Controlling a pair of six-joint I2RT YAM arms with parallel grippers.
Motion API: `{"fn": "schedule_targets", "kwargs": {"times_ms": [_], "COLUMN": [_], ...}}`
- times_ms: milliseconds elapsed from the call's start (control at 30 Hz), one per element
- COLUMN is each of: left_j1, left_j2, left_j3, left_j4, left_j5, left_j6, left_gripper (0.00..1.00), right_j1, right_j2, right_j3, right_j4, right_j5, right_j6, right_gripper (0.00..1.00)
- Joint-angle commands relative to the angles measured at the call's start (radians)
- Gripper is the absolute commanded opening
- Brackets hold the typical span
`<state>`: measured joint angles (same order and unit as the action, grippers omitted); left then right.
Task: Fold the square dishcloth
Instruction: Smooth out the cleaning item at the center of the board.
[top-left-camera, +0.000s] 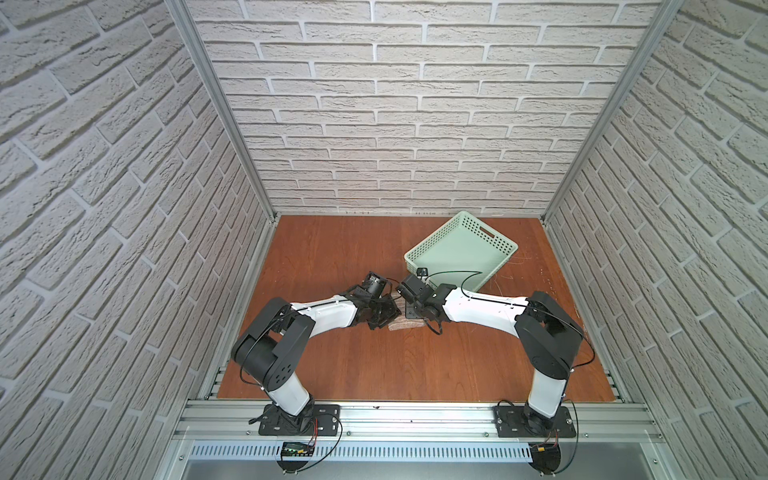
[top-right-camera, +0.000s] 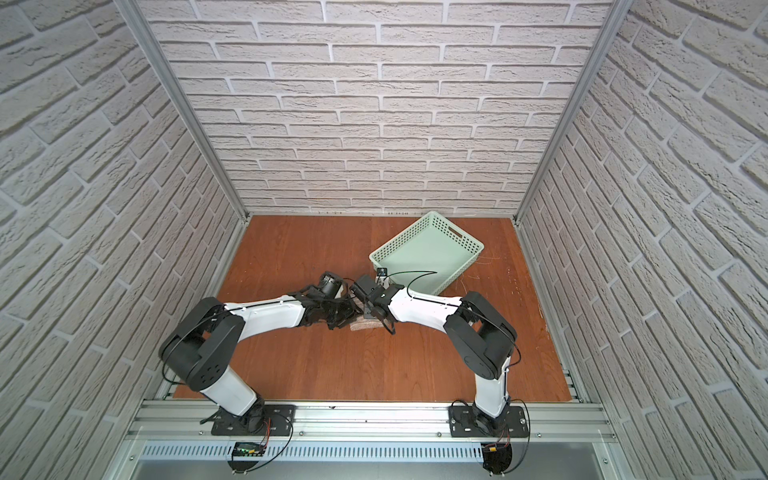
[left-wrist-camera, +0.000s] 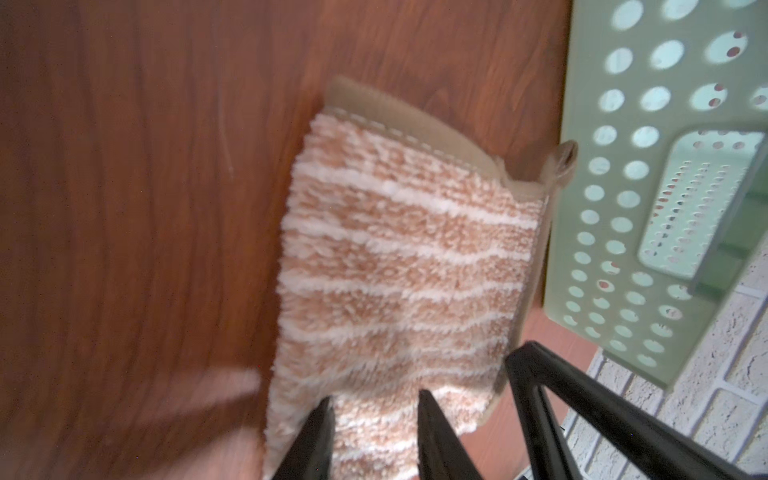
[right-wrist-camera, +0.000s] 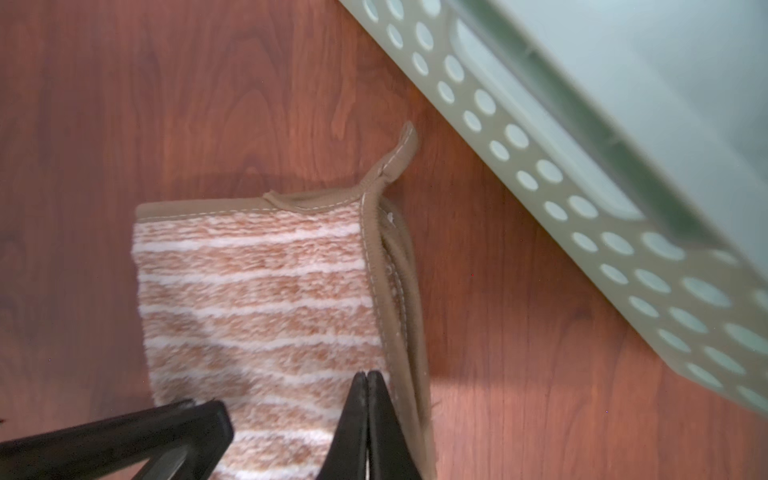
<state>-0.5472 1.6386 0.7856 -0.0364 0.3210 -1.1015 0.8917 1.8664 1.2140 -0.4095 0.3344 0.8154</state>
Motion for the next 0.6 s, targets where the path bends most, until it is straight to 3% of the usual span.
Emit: {"fn": "schedule_targets", "kwargs": {"times_ms": [0, 233, 567], "left_j1": [0.017, 0.045, 0.051], "left_j2": [0.001, -0.045, -0.11], "left_j3": [-0.034, -0.058, -0.022], "left_j4": [0.01, -0.041, -0.091], "left_j5": [0.006, -0.008, -0.028], "left_j6": [-0.002, 0.025, 0.057], "left_gripper": [0.35, 0.36, 0.44], "right_j1": [-0.017, -0.027, -0.018], "right_j2": [0.018, 0.037, -0.035], "right_j3": [-0.013, -0.032, -0.033], "right_j4": [0.028, 0.033, 0.032], "right_j5": [0.004, 0.0, -0.035], "right_j6": [0.014, 0.03, 0.005], "right_gripper": [0.06, 0.05, 0.06]}}
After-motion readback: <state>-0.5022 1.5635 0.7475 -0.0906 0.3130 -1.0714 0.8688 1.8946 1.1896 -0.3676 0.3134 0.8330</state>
